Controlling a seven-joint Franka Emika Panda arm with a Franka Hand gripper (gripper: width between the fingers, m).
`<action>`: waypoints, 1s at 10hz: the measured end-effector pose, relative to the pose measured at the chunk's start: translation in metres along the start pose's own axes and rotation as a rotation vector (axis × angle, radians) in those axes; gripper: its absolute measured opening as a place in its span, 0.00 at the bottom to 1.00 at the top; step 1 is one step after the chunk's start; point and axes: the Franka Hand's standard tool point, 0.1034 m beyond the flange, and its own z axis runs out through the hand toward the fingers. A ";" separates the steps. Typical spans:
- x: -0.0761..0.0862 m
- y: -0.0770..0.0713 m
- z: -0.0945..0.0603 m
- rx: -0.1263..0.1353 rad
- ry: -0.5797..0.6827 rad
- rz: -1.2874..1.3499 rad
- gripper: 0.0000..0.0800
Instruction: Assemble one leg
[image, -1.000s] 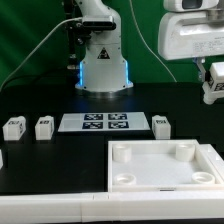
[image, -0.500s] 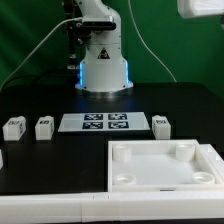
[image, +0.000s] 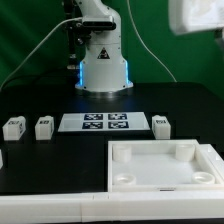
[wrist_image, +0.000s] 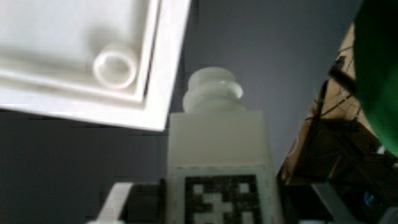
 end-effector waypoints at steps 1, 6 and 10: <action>0.016 0.017 0.010 0.007 0.050 -0.028 0.36; 0.028 0.074 0.041 -0.020 0.129 -0.081 0.36; 0.028 0.074 0.042 -0.020 0.128 -0.082 0.36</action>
Offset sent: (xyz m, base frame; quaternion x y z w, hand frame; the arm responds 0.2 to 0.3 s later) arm 0.0432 -0.0259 -0.0200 0.0408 0.0457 -0.0277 0.9977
